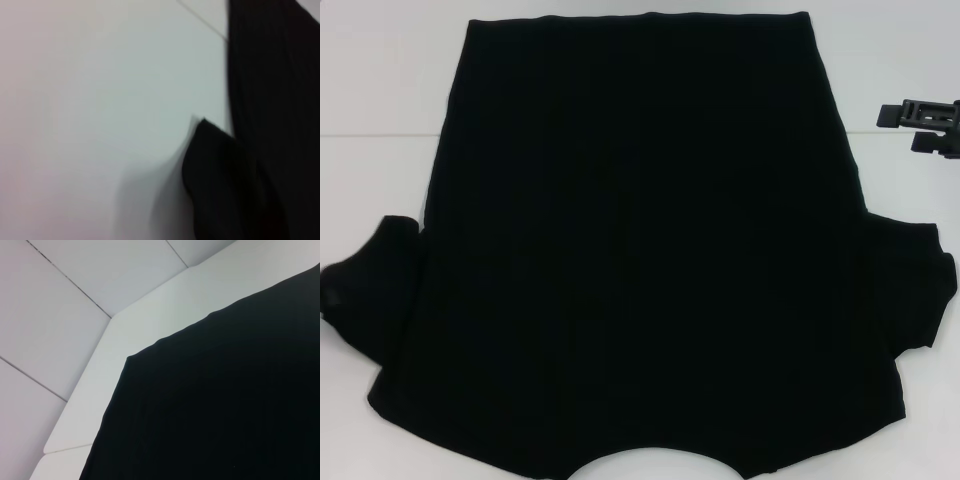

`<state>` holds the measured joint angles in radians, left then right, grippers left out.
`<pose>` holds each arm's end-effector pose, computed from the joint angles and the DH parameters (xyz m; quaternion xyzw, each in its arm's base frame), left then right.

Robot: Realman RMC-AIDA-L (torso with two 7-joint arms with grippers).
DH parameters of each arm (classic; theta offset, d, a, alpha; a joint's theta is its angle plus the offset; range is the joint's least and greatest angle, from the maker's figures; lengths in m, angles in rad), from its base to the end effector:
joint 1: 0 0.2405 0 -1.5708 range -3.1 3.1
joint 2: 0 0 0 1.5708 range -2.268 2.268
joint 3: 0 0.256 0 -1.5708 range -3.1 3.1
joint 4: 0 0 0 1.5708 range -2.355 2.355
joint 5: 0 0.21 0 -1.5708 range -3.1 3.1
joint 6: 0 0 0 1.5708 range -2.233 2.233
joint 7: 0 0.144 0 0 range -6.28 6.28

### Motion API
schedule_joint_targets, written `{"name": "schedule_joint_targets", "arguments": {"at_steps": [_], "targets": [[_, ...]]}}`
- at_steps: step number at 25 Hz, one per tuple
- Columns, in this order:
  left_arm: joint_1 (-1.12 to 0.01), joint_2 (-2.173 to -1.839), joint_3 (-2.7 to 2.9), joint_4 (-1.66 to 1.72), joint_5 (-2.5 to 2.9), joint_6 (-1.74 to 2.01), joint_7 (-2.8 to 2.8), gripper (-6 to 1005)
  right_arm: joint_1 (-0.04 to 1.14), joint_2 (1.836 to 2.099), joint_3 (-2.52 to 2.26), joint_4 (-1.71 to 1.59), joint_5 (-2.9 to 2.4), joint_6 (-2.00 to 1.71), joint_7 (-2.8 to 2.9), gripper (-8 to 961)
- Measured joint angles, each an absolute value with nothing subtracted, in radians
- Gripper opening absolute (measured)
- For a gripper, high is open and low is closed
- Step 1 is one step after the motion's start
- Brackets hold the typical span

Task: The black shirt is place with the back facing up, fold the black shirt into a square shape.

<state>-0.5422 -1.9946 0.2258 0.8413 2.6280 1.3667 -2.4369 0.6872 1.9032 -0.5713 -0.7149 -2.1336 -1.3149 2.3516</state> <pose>-0.3775 0.3315 0.1036 -0.6297 -0.7046 -0.1468 0.2923 0.2659 0.4202 0.1039 -0.7539 0.5622 0.2550 0.2246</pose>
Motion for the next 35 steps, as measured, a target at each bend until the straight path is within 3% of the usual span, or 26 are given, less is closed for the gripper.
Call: {"name": "schedule_joint_targets", "arguments": {"at_steps": [9,23,35], "targets": [[-0.541,-1.973,0.154,0.864,2.646,1.342,-2.446,0,0.686,1.902,-0.571,-0.715,-2.134,-1.314,2.352,907],[-0.545,-1.970,0.142,0.887,2.655,1.375,-2.464,0,0.686,1.905,-0.574,-0.715,-2.134,-1.315,2.351,902],[-0.699,-1.997,0.341,0.894,2.636,1.565,-2.469,1,0.686,1.905,-0.581,-0.715,-2.138,-1.324,2.348,899]]}}
